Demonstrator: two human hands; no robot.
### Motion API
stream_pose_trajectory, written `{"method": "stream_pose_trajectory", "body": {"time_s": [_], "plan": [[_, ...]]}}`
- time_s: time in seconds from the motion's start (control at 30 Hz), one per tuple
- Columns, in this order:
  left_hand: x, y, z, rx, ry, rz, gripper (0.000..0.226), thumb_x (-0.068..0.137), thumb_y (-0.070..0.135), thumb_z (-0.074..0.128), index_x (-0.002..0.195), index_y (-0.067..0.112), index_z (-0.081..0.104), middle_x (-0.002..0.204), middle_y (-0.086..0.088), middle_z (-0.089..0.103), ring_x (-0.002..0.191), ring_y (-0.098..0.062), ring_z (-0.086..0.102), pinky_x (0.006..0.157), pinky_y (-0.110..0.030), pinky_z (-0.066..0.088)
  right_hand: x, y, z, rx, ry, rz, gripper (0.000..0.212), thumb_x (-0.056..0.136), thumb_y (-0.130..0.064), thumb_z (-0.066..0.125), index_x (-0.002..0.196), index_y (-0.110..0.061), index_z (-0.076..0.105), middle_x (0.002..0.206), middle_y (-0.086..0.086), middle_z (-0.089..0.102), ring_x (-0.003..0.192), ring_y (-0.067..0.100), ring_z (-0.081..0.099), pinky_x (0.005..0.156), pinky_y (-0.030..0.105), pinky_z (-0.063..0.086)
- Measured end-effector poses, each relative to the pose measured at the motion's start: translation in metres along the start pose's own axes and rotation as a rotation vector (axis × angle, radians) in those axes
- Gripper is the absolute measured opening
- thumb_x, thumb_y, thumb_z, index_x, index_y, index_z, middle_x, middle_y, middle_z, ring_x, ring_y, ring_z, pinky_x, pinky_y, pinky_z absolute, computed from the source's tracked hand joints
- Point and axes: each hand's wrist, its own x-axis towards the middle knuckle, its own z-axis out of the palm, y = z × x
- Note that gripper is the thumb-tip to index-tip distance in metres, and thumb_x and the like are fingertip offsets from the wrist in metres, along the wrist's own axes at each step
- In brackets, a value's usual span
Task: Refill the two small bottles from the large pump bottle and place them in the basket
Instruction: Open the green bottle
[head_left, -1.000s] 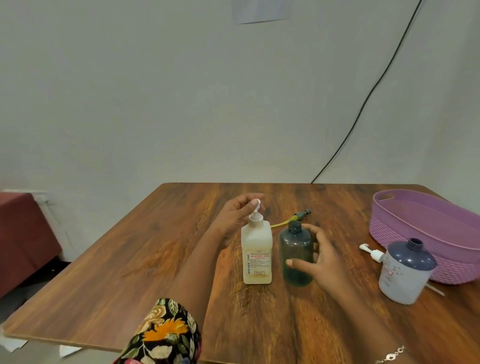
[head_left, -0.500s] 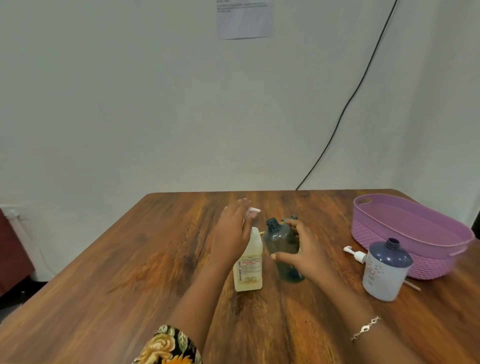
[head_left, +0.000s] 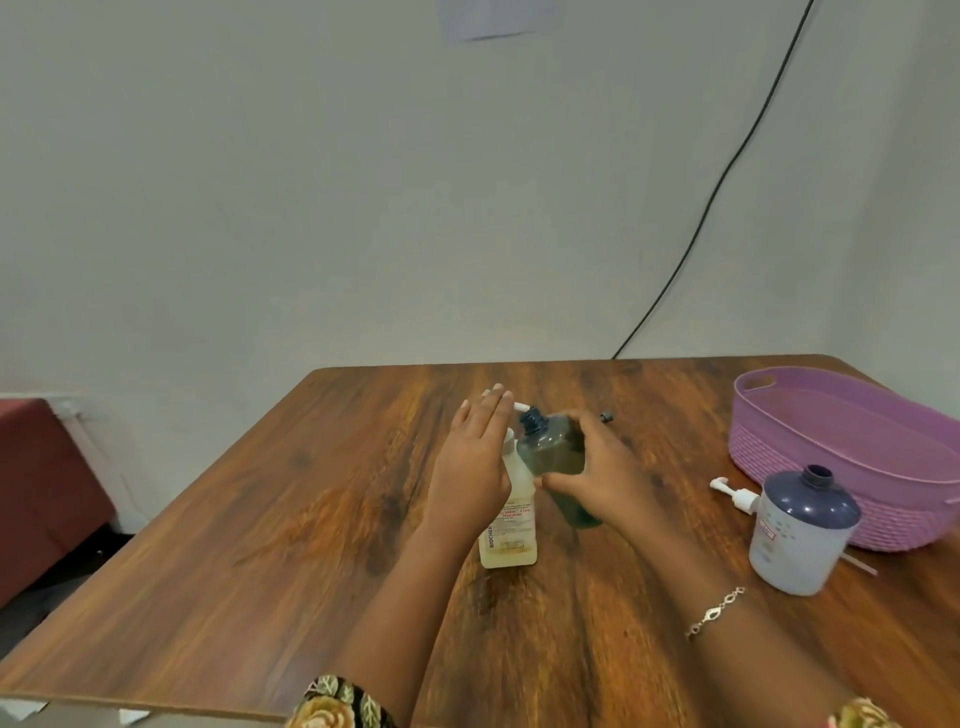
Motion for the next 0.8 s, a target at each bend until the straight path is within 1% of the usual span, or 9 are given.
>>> {"method": "stream_pose_trajectory", "body": {"time_s": [0.1, 0.23, 0.3, 0.37, 0.43, 0.53, 0.67, 0.73, 0.8], "plan": [[0.0, 0.003, 0.001, -0.042, 0.036, -0.011, 0.057, 0.073, -0.012, 0.046, 0.13, -0.003, 0.05, 0.135, -0.018, 0.05, 0.127, -0.03, 0.045, 0.108, -0.044, 0.024, 0.001, -0.003, 0.0, 0.008, 0.003, -0.013, 0.07, 0.064, -0.027, 0.08, 0.123, -0.027, 0.042, 0.123, -0.006, 0.051, 0.101, 0.006, 0.045, 0.075, 0.017, 0.035], [0.003, 0.002, 0.004, -0.026, 0.069, 0.021, 0.054, 0.067, -0.016, 0.053, 0.12, -0.009, 0.057, 0.121, -0.022, 0.059, 0.115, -0.036, 0.056, 0.104, -0.054, 0.027, 0.004, -0.007, -0.004, 0.02, -0.008, -0.032, 0.069, 0.064, -0.029, 0.08, 0.122, -0.03, 0.042, 0.117, -0.013, 0.047, 0.1, 0.003, 0.041, 0.074, 0.016, 0.034], [0.004, 0.0, 0.007, -0.004, 0.086, 0.043, 0.05, 0.067, -0.015, 0.058, 0.117, -0.009, 0.059, 0.114, -0.021, 0.061, 0.11, -0.034, 0.058, 0.104, -0.054, 0.028, 0.004, -0.006, -0.005, 0.03, -0.022, -0.042, 0.068, 0.065, -0.029, 0.079, 0.12, -0.036, 0.04, 0.113, -0.019, 0.043, 0.099, 0.001, 0.041, 0.069, 0.009, 0.03], [0.004, -0.002, 0.008, 0.009, 0.103, 0.062, 0.044, 0.074, -0.006, 0.047, 0.117, -0.008, 0.06, 0.112, -0.02, 0.061, 0.11, -0.028, 0.054, 0.105, -0.052, 0.033, 0.002, -0.005, -0.005, 0.039, -0.023, -0.058, 0.068, 0.064, -0.03, 0.079, 0.117, -0.042, 0.037, 0.111, -0.022, 0.041, 0.098, 0.0, 0.041, 0.069, 0.008, 0.031], [0.006, -0.001, 0.008, 0.011, 0.117, 0.066, 0.045, 0.076, -0.002, 0.041, 0.116, -0.009, 0.06, 0.113, -0.02, 0.062, 0.113, -0.026, 0.048, 0.101, -0.051, 0.04, 0.004, -0.003, -0.003, 0.041, -0.009, -0.076, 0.071, 0.064, -0.03, 0.079, 0.121, -0.039, 0.038, 0.112, -0.022, 0.04, 0.1, 0.0, 0.041, 0.072, 0.013, 0.033], [0.006, 0.001, 0.006, 0.015, 0.117, 0.075, 0.044, 0.071, -0.01, 0.052, 0.114, -0.01, 0.06, 0.114, -0.023, 0.062, 0.113, -0.035, 0.054, 0.093, -0.048, 0.046, 0.005, -0.002, 0.002, 0.032, 0.01, -0.082, 0.075, 0.064, -0.028, 0.08, 0.127, -0.029, 0.04, 0.116, -0.016, 0.043, 0.104, 0.002, 0.039, 0.083, 0.021, 0.034], [0.003, 0.006, -0.006, -0.059, 0.035, -0.069, 0.05, 0.075, -0.013, 0.057, 0.125, -0.006, 0.054, 0.125, -0.02, 0.056, 0.111, -0.033, 0.058, 0.083, -0.027, 0.045, 0.003, -0.007, 0.002, 0.034, 0.02, -0.037, 0.073, 0.064, -0.026, 0.08, 0.126, -0.024, 0.042, 0.124, -0.006, 0.05, 0.106, 0.008, 0.044, 0.083, 0.024, 0.035], [0.001, 0.006, -0.009, -0.032, 0.021, -0.063, 0.051, 0.077, -0.013, 0.055, 0.127, -0.005, 0.052, 0.127, -0.019, 0.055, 0.114, -0.035, 0.055, 0.085, -0.032, 0.048, 0.003, -0.01, 0.002, 0.031, 0.021, -0.02, 0.071, 0.064, -0.025, 0.08, 0.124, -0.023, 0.043, 0.124, -0.003, 0.052, 0.108, 0.013, 0.048, 0.082, 0.025, 0.037], [0.003, 0.006, -0.011, -0.007, 0.001, -0.039, 0.05, 0.075, -0.015, 0.053, 0.125, -0.007, 0.053, 0.126, -0.021, 0.055, 0.118, -0.039, 0.051, 0.099, -0.046, 0.045, 0.004, -0.011, 0.002, 0.023, 0.023, -0.005, 0.071, 0.064, -0.024, 0.081, 0.123, -0.023, 0.043, 0.124, -0.002, 0.052, 0.108, 0.016, 0.05, 0.083, 0.027, 0.04]]}}
